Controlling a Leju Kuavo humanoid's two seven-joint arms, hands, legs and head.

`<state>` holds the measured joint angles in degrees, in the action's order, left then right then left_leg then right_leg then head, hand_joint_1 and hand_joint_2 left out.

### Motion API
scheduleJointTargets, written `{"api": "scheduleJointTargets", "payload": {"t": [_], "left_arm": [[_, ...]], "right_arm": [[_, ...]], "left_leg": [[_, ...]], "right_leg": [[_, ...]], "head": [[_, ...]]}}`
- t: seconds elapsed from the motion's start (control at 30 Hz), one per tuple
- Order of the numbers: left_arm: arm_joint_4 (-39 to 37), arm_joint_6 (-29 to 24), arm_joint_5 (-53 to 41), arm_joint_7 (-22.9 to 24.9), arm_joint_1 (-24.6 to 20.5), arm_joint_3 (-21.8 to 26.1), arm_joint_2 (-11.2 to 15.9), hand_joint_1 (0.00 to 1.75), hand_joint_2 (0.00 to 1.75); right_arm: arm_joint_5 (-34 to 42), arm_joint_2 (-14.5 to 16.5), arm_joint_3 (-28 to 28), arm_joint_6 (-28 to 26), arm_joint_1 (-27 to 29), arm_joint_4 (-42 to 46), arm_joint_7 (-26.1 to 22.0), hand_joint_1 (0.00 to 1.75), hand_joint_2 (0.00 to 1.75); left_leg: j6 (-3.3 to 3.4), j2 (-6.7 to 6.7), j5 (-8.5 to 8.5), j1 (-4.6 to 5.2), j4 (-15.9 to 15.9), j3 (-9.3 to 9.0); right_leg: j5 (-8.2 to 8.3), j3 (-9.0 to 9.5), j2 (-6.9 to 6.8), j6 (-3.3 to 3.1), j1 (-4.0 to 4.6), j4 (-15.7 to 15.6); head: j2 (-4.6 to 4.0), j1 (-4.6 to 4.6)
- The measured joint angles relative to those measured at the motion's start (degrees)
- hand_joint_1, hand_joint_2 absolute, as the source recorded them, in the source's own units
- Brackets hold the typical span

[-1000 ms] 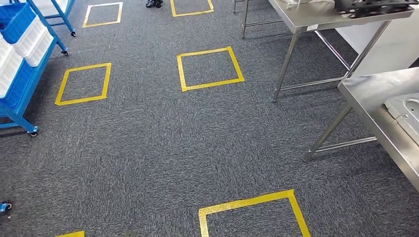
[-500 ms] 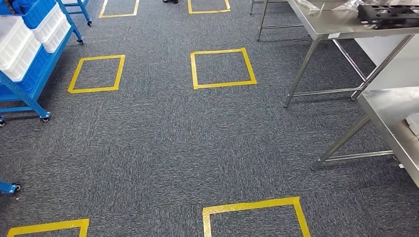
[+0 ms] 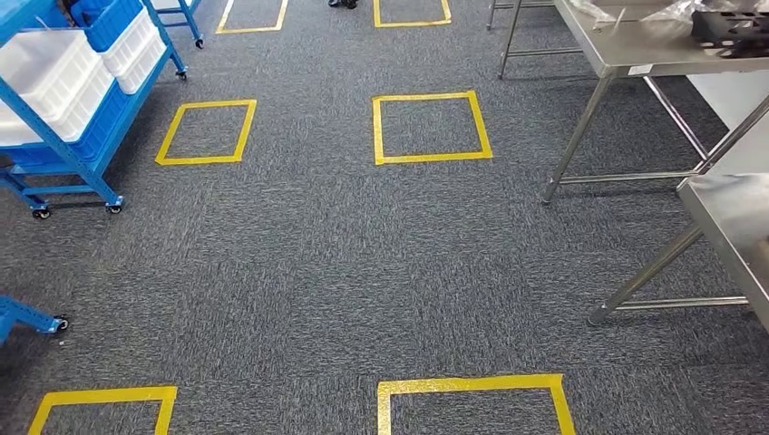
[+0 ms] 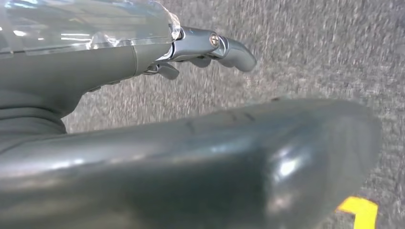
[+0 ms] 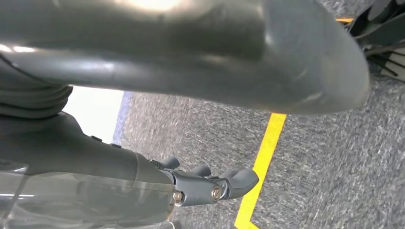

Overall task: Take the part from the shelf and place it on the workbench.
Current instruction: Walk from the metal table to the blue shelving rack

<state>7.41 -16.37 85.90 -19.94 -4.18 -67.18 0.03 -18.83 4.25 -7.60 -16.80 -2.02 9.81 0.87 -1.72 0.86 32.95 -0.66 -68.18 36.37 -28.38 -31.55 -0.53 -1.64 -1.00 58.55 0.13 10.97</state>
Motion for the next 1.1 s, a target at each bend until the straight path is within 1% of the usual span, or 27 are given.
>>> {"api": "scheduleJointTargets", "payload": {"t": [0.03,0.07,0.1,0.13,0.17,0.23,0.27,0.3,0.37,0.4,0.43,0.47,0.53,0.57,0.6,0.63,0.67,0.73,0.77,0.8,0.87,0.9,0.93,0.97,1.03,1.07,1.1], "left_arm": [[0.0,0.0,0.0,0.0,0.0,0.0,0.0,0.00,0.00],[0.0,-0.1,0.0,0.1,0.0,0.1,0.0,0.00,0.00],[0.0,-0.1,0.0,0.1,0.1,0.1,-0.1,0.00,0.00],[0.0,-0.2,0.0,0.2,0.1,0.2,-0.1,0.00,0.00],[0.0,-0.2,0.0,0.2,0.1,0.3,-0.1,0.00,0.00],[0.0,-0.2,0.0,0.4,-0.1,0.5,0.0,0.00,0.00],[0.0,-0.2,0.0,0.5,-0.1,0.7,0.0,0.00,0.00],[0.0,-0.2,0.0,0.7,-0.2,0.8,0.0,0.00,0.00],[0.0,-0.2,0.0,1.0,-0.1,0.9,0.0,0.00,0.00],[0.0,-0.2,0.0,1.1,-0.1,1.0,0.0,0.00,0.00],[0.0,-0.1,0.0,1.3,-0.2,1.1,-0.1,0.00,0.00],[0.0,-0.1,0.0,1.4,-0.3,1.2,-0.1,0.00,0.00],[0.0,0.0,0.0,1.7,-0.4,1.4,-0.1,0.00,0.00],[0.0,0.0,0.0,1.8,-0.4,1.4,-0.1,0.00,0.00],[0.0,0.0,0.0,1.9,-0.3,1.5,-0.1,0.00,0.00],[0.0,0.0,0.0,1.9,-0.3,1.5,-0.1,0.00,0.00],[0.0,0.0,0.0,1.9,-0.4,1.6,-0.1,0.00,0.00],[0.0,0.0,0.0,1.9,-0.4,1.8,-0.1,0.00,0.00],[0.0,0.1,0.0,2.0,-0.4,1.9,-0.1,0.00,0.00],[0.0,0.1,0.0,2.0,-0.4,2.0,-0.1,0.00,0.00],[0.0,0.0,0.0,2.1,-0.4,2.2,-0.1,0.00,0.00],[0.0,0.0,0.0,2.2,-0.4,2.3,0.0,0.00,0.00],[0.0,0.0,0.0,2.3,-0.4,2.4,0.0,0.00,0.00],[0.0,-0.1,0.0,2.3,-0.5,2.4,0.0,0.00,0.00],[0.0,-0.1,0.0,2.4,-0.6,2.5,0.0,0.00,0.00],[0.0,-0.1,0.0,2.5,-0.6,2.5,0.0,0.00,0.00],[0.0,-0.1,0.0,2.6,-0.7,2.6,0.0,0.00,0.00]], "right_arm": [[0.0,0.0,0.0,0.1,0.0,0.0,0.0,0.00,0.00],[-0.1,0.0,-0.1,0.2,0.0,0.0,0.1,0.00,0.00],[-0.1,0.0,-0.2,0.3,0.0,0.0,0.1,0.00,0.00],[-0.1,0.0,-0.3,0.4,0.0,0.0,0.2,0.00,0.00],[-0.1,0.0,-0.3,0.4,-0.1,0.0,0.2,0.00,0.00],[-0.1,0.0,-0.4,0.4,-0.1,0.0,0.2,0.00,0.00],[-0.1,0.0,-0.4,0.4,-0.1,0.0,0.2,0.00,0.00],[-0.1,0.0,-0.5,0.4,-0.2,0.0,0.3,0.00,0.00],[0.0,0.0,-0.5,0.4,-0.3,0.0,0.3,0.00,0.00],[0.0,0.0,-0.5,0.4,-0.3,0.0,0.4,0.00,0.00],[0.0,0.0,-0.5,0.4,-0.3,0.0,0.5,0.00,0.00],[0.0,0.0,-0.5,0.4,-0.3,0.0,0.6,0.00,0.00],[0.0,0.0,-0.5,0.5,-0.2,0.0,0.8,0.00,0.00],[0.0,0.0,-0.5,0.5,-0.2,0.0,0.8,0.00,0.00],[-0.1,0.0,-0.5,0.6,-0.1,0.0,0.9,0.00,0.00],[-0.1,0.0,-0.5,0.6,-0.1,0.0,0.9,0.00,0.00],[-0.1,-0.1,-0.5,0.6,-0.1,0.0,0.9,0.00,0.00],[-0.1,-0.1,-0.5,0.6,-0.1,0.0,1.0,0.00,0.00],[-0.1,-0.1,-0.5,0.6,-0.1,0.0,1.0,0.00,0.00],[-0.1,-0.1,-0.5,0.6,-0.1,0.0,1.0,0.00,0.00],[-0.1,-0.1,-0.5,0.6,-0.3,0.0,1.1,0.00,0.00],[-0.1,-0.1,-0.5,0.6,-0.3,0.0,1.3,0.00,0.00],[-0.1,-0.1,-0.5,0.6,-0.3,0.0,1.3,0.00,0.00],[-0.1,-0.1,-0.5,0.6,-0.3,0.0,1.4,0.00,0.00],[-0.1,-0.1,-0.5,0.6,-0.2,0.0,1.5,0.00,0.00],[-0.1,-0.1,-0.5,0.6,-0.2,0.0,1.5,0.00,0.00],[-0.1,-0.1,-0.5,0.6,-0.2,0.0,1.5,0.00,0.00]], "left_leg": [[-0.12,-0.14,1.46,-0.06,-3.7,1.70],[-0.16,-0.22,1.94,-0.07,-5.8,2.69],[-0.10,-0.30,1.35,-0.06,-5.9,2.70],[0.09,-0.46,-0.29,-0.03,-3.5,1.47],[0.42,-0.92,-2.36,0.05,0.5,-0.59],[1.19,-2.29,-4.96,0.52,8.0,-4.26],[1.49,-2.71,-5.31,0.78,9.8,-5.03],[1.69,-2.75,-5.20,1.00,10.3,-5.13],[2.16,-2.08,-5.65,0.94,10.8,-5.25],[2.51,-1.79,-5.97,0.79,11.3,-5.48],[2.84,-1.53,-6.30,0.63,11.7,-5.66],[3.07,-1.28,-6.56,0.49,12.0,-5.80],[3.27,-0.74,-6.66,0.60,12.1,-5.63],[3.27,-0.39,-6.65,0.64,12.0,-5.58],[3.24,0.00,-6.61,0.65,11.9,-5.56],[3.15,0.44,-6.54,0.61,11.7,-5.57],[2.98,0.91,-6.41,0.54,11.5,-5.57],[2.40,1.70,-6.02,0.53,10.8,-5.32],[2.06,1.96,-5.88,0.57,10.5,-5.12],[1.73,2.15,-5.82,0.62,10.3,-4.91],[1.10,2.41,-5.78,0.54,10.3,-4.72],[0.84,2.14,-5.44,0.49,9.8,-4.52],[0.59,1.66,-4.54,0.45,8.5,-3.92],[0.38,1.04,-3.06,0.39,5.9,-2.78],[0.05,0.10,0.53,0.24,-1.6,0.77],[-0.03,-0.03,1.54,0.16,-4.8,2.27],[-0.02,-0.11,1.59,0.13,-6.2,2.97]], "right_leg": [[-0.04,-0.03,-0.36,-0.09,0.13,0.0],[-0.06,-0.02,-0.68,-0.12,0.26,0.0],[-0.09,0.01,-0.97,-0.13,0.36,0.1],[-0.12,0.11,-1.25,-0.13,0.44,0.1],[-0.17,0.23,-1.52,-0.09,0.51,0.0],[-0.32,0.41,-2.00,0.23,0.70,0.1],[-0.37,0.44,-2.21,0.49,0.74,0.1],[-0.39,0.47,-2.43,0.78,0.75,0.0],[-0.47,0.65,-2.72,1.42,0.63,0.0],[-0.96,0.51,-2.38,1.73,0.60,0.5],[-2.05,-0.11,-1.76,1.97,0.59,2.0],[-3.69,-1.31,-1.00,2.15,0.54,4.7],[-7.17,-4.87,-0.04,2.32,0.44,11.9],[-7.83,-6.15,0.04,2.43,0.35,14.5],[-7.36,-6.54,0.06,2.52,0.26,15.1],[-5.80,-5.80,0.10,2.58,0.16,13.4],[-3.64,-4.23,0.31,2.63,0.01,10.0],[-0.86,-1.14,1.55,2.51,-0.18,3.3],[-0.38,-0.41,2.03,2.29,-0.20,1.4],[-0.50,-0.26,2.29,1.96,-0.09,0.9],[-0.30,-0.33,1.73,1.15,0.04,0.7],[-0.24,-0.27,1.42,0.76,0.03,0.6],[-0.18,-0.22,1.06,0.36,-0.03,0.5],[-0.14,-0.20,0.68,0.04,-0.05,0.4],[-0.22,-0.22,-0.06,-0.33,0.19,0.4],[-0.26,-0.22,-0.41,-0.39,0.33,0.4],[-0.29,-0.20,-0.73,-0.43,0.44,0.4]], "head": [[0.00,0.00],[0.00,0.00],[0.00,0.00],[0.00,0.00],[0.00,0.00],[0.00,0.00],[0.00,0.00],[0.00,0.00],[0.00,0.00],[0.00,-0.01],[0.00,-0.02],[0.00,-0.03],[0.00,-0.03],[0.00,-0.03],[0.00,-0.03],[0.00,-0.03],[0.00,-0.03],[0.00,-0.03],[0.00,-0.03],[0.00,-0.03],[0.00,-0.02],[0.00,-0.02],[0.00,-0.02],[0.00,-0.02],[0.00,-0.02],[0.00,-0.02],[0.00,-0.02]]}}
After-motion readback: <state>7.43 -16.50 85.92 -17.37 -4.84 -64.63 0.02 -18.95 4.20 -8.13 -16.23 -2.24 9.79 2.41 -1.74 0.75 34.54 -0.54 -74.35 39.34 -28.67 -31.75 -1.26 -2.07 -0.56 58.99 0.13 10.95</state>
